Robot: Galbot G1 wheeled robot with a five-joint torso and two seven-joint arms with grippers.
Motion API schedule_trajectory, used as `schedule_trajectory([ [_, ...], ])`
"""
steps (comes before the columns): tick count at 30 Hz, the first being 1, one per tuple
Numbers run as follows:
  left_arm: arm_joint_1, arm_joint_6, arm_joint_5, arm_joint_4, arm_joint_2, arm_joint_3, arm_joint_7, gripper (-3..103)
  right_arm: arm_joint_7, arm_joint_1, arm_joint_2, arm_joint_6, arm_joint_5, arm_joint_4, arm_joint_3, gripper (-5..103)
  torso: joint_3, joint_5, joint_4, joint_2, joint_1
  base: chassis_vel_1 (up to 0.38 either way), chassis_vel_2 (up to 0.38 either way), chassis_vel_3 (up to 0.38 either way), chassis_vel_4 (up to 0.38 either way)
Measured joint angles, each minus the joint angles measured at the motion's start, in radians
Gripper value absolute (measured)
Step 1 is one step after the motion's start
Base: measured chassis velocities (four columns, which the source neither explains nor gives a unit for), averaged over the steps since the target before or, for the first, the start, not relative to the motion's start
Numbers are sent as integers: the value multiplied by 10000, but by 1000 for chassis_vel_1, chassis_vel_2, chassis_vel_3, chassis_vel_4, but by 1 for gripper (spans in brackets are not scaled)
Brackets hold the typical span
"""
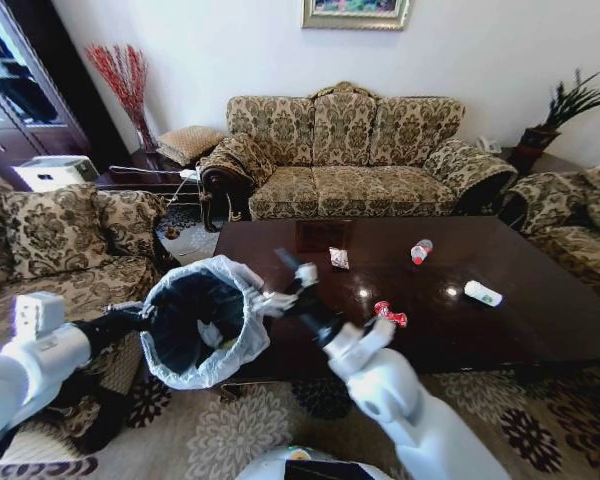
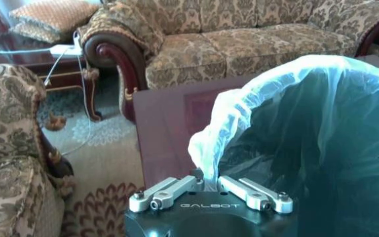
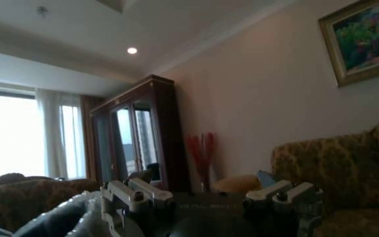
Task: Move to the front of the table and place the trash on the table into the trash bin.
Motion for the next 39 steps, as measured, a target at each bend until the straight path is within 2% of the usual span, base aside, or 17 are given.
schedule_trajectory([
  [5, -140, -94, 225, 293, 30, 175, 78, 0, 175, -1404, 153, 488, -51, -604, 1247, 100, 0, -3, 0, 0, 0, 0, 0, 0, 0],
  [10, -213, -129, 351, 624, 115, 220, 127, 0, 122, -2135, 346, 1065, -153, -1190, 1888, 100, 0, -3, 3, 0, 0, -7, -10, 12, 16],
  [15, -200, -129, 365, 893, 227, 44, 241, 0, 28, -2382, 424, 1295, -87, -1517, 2319, 100, -1, -4, 5, 1, -1, -80, -105, 106, 129],
  [20, -268, -199, 361, 1179, 404, 24, 164, 0, -12, -2462, 524, 1838, -308, -2318, 2950, 100, 0, -2, 1, 1, -1, -181, -206, 181, 210],
  [30, -339, -269, 314, 1343, 434, -25, 193, 0, -1, -2804, 502, 2357, -368, -3441, 3147, 100, 0, 6, -4, 0, 0, -140, -136, 132, 108],
  [33, -411, -299, 380, 1435, 395, 174, 161, 0, -125, -2519, 545, 2416, -658, -4435, 3055, 100, 0, -17, 7, 0, 0, 20, 10, -7, -6],
  [39, -364, -395, 397, 1397, 148, 170, 152, 0, -214, -1644, 527, 2313, -854, -6042, 2578, 100, 0, -5, 10, 1, -1, 36, 37, -14, -9],
])
